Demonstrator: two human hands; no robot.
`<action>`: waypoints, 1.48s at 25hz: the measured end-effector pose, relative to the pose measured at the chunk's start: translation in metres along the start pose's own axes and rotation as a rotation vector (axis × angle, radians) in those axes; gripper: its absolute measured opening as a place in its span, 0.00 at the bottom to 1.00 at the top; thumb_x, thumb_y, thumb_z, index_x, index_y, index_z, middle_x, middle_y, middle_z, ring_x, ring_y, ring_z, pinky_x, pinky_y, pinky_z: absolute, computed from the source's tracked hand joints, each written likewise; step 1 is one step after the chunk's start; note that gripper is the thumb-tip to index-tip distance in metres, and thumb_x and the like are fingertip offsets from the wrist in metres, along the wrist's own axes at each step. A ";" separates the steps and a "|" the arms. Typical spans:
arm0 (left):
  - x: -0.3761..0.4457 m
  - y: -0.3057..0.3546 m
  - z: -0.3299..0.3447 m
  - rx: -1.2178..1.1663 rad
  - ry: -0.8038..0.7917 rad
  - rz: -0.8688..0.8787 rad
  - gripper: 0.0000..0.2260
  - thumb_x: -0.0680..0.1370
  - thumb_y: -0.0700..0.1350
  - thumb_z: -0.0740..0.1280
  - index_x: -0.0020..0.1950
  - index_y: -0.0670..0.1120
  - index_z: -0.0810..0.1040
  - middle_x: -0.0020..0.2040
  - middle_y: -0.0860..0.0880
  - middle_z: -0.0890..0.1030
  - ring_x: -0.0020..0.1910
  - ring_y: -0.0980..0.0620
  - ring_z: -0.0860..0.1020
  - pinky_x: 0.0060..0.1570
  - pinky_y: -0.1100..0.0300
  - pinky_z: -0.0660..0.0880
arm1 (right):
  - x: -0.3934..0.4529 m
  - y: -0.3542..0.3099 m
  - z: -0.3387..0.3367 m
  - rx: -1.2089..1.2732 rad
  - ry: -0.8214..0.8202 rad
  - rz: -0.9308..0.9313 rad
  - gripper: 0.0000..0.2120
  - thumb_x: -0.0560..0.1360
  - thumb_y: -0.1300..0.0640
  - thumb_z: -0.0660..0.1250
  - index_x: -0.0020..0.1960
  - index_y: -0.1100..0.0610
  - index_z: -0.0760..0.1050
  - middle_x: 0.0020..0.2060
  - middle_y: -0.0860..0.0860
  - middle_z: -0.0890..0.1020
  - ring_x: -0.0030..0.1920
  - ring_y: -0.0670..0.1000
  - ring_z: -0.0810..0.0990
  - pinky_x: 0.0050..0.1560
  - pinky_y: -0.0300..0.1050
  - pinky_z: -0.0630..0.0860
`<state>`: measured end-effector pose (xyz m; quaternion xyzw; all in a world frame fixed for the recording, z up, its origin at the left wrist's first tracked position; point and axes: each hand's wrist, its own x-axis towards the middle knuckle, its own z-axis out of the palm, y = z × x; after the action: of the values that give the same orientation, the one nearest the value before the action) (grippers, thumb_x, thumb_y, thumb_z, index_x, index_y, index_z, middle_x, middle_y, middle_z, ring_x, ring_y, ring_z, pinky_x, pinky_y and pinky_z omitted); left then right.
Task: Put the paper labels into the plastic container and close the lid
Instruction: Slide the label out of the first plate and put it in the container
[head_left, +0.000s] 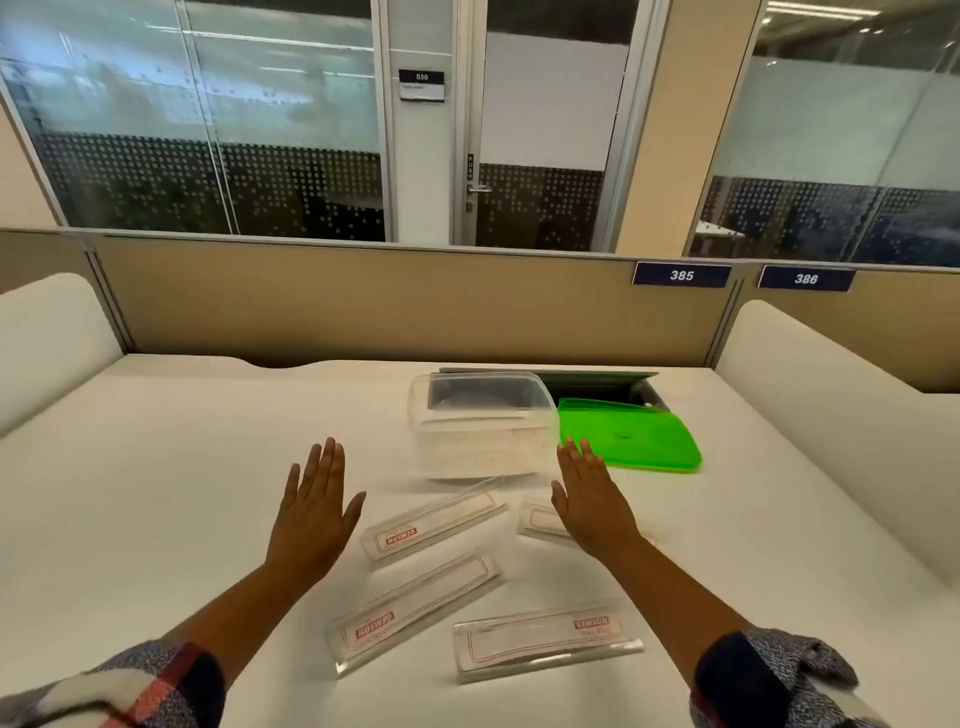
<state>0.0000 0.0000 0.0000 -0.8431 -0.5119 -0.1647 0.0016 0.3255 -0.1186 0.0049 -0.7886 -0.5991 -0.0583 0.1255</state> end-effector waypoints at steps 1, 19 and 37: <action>-0.005 -0.003 0.004 -0.007 -0.018 -0.028 0.46 0.63 0.68 0.19 0.73 0.42 0.36 0.76 0.47 0.40 0.76 0.50 0.39 0.75 0.53 0.40 | -0.006 -0.001 0.005 -0.009 -0.027 0.008 0.27 0.81 0.49 0.47 0.77 0.58 0.46 0.78 0.54 0.49 0.78 0.54 0.44 0.76 0.46 0.43; -0.053 -0.039 0.056 -0.004 -0.195 -0.236 0.27 0.80 0.54 0.51 0.76 0.43 0.53 0.78 0.45 0.55 0.77 0.47 0.53 0.75 0.49 0.52 | -0.032 -0.010 0.023 -0.054 -0.158 0.005 0.31 0.75 0.59 0.56 0.76 0.58 0.51 0.76 0.54 0.57 0.77 0.53 0.51 0.77 0.49 0.43; -0.098 0.002 0.018 -0.741 0.231 -0.334 0.24 0.81 0.54 0.49 0.76 0.48 0.53 0.77 0.49 0.57 0.75 0.52 0.56 0.73 0.55 0.52 | -0.114 0.029 -0.015 0.893 0.237 0.383 0.16 0.81 0.53 0.51 0.61 0.54 0.74 0.59 0.52 0.77 0.64 0.56 0.74 0.55 0.22 0.67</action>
<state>-0.0343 -0.0821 -0.0436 -0.6683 -0.5442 -0.4288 -0.2709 0.3234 -0.2358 -0.0115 -0.7415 -0.3918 0.1390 0.5266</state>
